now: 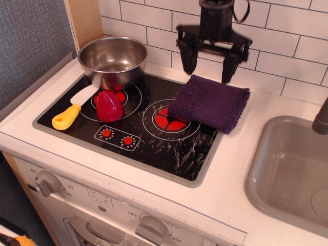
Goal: Put the silver pan on the purple rag.
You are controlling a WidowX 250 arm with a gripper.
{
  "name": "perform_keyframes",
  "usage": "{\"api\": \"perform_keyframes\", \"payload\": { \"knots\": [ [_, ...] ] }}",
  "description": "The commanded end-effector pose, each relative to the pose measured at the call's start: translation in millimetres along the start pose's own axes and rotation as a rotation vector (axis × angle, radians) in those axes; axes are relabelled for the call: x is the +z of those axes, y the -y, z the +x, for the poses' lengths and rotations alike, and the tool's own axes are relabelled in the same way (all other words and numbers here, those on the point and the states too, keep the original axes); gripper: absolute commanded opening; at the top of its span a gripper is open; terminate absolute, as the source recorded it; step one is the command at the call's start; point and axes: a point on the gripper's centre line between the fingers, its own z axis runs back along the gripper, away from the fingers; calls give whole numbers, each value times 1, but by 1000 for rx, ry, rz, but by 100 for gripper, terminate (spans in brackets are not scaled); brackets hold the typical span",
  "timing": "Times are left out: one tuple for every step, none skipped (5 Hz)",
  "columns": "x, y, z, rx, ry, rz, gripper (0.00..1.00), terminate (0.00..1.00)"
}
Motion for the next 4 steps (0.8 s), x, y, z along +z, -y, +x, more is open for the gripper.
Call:
{"api": "perform_keyframes", "payload": {
  "knots": [
    [29,-62,30,137,87,42,100,0],
    [34,-100,40,192,87,68,100,0],
    [15,-118,44,218,47,22,100,0],
    [-6,-118,39,212,-38,5,100,0]
  ]
}}
